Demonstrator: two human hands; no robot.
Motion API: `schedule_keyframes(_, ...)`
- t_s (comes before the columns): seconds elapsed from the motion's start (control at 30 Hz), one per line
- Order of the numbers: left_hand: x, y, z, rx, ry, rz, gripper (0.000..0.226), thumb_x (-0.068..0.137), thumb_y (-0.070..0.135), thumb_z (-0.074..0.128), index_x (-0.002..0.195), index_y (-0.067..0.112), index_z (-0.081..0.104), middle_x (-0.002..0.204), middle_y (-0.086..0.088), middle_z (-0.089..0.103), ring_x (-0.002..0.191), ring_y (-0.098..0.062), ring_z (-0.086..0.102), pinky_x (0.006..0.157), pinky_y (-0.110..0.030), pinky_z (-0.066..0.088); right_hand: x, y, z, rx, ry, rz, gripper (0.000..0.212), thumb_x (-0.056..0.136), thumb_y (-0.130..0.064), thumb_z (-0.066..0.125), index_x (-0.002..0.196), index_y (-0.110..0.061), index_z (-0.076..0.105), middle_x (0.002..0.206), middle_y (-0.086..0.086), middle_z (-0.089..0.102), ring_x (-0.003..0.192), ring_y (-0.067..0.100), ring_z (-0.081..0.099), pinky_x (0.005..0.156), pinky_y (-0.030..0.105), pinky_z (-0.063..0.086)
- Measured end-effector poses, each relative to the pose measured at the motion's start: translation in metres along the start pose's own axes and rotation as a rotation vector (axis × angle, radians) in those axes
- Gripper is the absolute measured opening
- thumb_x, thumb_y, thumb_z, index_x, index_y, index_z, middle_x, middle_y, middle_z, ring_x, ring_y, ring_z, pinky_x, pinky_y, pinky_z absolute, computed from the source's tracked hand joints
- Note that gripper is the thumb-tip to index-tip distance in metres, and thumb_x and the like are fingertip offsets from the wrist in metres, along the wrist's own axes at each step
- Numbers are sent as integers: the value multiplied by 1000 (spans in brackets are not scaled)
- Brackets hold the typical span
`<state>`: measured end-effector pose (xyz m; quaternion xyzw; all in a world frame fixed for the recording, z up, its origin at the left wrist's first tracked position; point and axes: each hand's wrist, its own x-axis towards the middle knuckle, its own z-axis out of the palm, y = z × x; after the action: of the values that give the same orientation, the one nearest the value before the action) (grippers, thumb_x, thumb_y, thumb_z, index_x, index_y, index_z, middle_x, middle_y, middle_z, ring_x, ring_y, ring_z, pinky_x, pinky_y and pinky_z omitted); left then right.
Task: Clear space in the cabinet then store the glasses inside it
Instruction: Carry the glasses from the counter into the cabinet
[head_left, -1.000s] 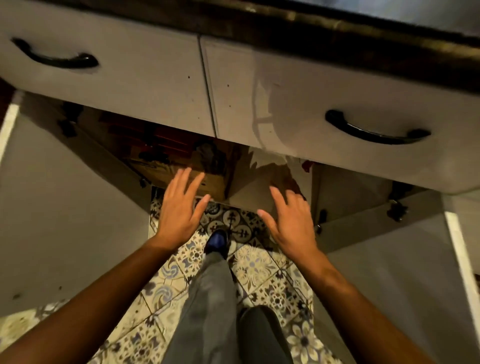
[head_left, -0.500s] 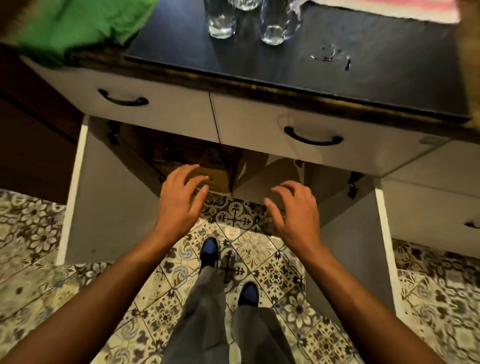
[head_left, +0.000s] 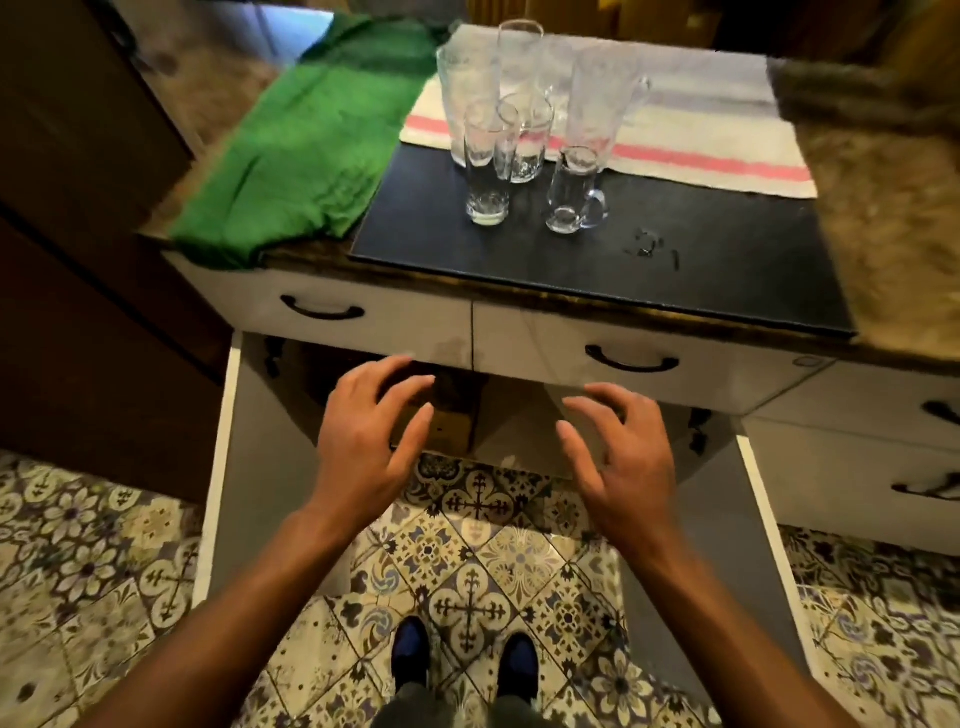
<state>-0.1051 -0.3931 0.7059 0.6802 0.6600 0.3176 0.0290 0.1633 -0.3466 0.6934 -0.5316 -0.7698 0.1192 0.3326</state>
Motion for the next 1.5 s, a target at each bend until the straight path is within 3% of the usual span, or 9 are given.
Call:
schedule_keyframes(0.2,38,-20,-29,56,7,131,43,100,41,50,135,18,62,152,-8,45,147,-27,34,115,-44,32,35,-44,-12,-72,121,-34,37,96,-37,63,129,-19,64,137,5,53,130,20,47,102,46,45)
schedule_keyframes(0.4,78,-30,-54,132,56,201,42,99,41,50,131,17,64,154,-9,42,145,-31,35,111,-49,35,61,-64,-36,-203,244,-62,34,97,-37,61,125,-18,67,141,8,54,136,25,43,109,46,38)
schedule_keyframes(0.63,129,-26,-59,177,101,240,43,98,42,53,132,18,63,155,-9,41,148,-32,31,112,-51,34,103,-58,-51,-275,265,-64,39,97,-40,59,130,-20,65,149,7,48,143,26,37,113,45,35)
schedule_keyframes(0.83,174,-23,-43,250,167,193,43,98,41,53,131,17,64,153,-10,43,146,-35,34,110,-52,36,158,-30,-53,-254,262,-101,41,95,-40,60,131,-21,64,149,7,47,143,26,36,113,47,34)
schedule_keyframes(1.13,204,-7,-9,270,224,-24,40,97,37,53,130,17,63,152,-10,44,147,-32,31,111,-50,33,224,25,-58,-142,145,-115,43,94,-44,58,131,-21,63,149,6,46,143,27,36,113,51,34)
schedule_keyframes(1.5,250,-23,7,234,239,-39,41,97,33,56,131,12,62,150,-14,44,145,-34,33,116,-47,30,273,49,-40,-46,117,-71,46,94,-42,59,135,-19,59,149,5,45,140,26,39,112,51,37)
